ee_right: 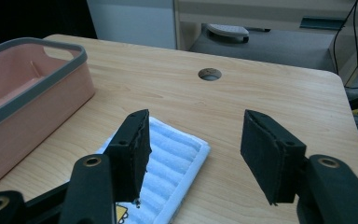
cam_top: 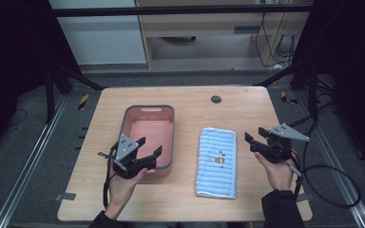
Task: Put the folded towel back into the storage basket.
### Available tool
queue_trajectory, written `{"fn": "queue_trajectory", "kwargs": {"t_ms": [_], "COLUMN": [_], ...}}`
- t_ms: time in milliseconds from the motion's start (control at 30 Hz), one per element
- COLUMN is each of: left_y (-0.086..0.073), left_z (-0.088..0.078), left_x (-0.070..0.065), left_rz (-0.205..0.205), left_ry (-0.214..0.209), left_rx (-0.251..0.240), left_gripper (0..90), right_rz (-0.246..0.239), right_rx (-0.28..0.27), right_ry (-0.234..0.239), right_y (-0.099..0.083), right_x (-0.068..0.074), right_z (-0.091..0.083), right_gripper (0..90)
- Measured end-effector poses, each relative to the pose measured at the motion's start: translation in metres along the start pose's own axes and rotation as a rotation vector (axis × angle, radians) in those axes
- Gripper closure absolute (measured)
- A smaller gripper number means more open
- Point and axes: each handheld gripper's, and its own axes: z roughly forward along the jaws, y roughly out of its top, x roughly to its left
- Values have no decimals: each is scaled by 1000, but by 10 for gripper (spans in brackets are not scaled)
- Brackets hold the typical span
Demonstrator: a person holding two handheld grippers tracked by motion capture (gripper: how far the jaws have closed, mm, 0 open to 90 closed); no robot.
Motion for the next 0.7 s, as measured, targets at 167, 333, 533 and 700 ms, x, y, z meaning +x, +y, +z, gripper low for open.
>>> {"fn": "queue_trajectory", "kwargs": {"t_ms": [167, 333, 533, 700], "left_y": [-2, -4, -7, -7], "left_z": [8, 19, 31, 38], "left_x": [-11, -22, -35, -42], "left_rz": [21, 24, 29, 27], "left_ry": [-13, -33, -60, -79], "left_rx": [13, 20, 25, 29], "left_gripper": [323, 330, 346, 370], "right_rz": [-6, -14, -39, -48], "right_rx": [-2, 5, 45, 71], "right_ry": [-4, -6, -3, -4], "right_y": [5, 7, 8, 6], "right_x": [1, 2, 3, 2], "right_z": [3, 8, 22, 32], "right_gripper": [448, 459, 464, 462]}}
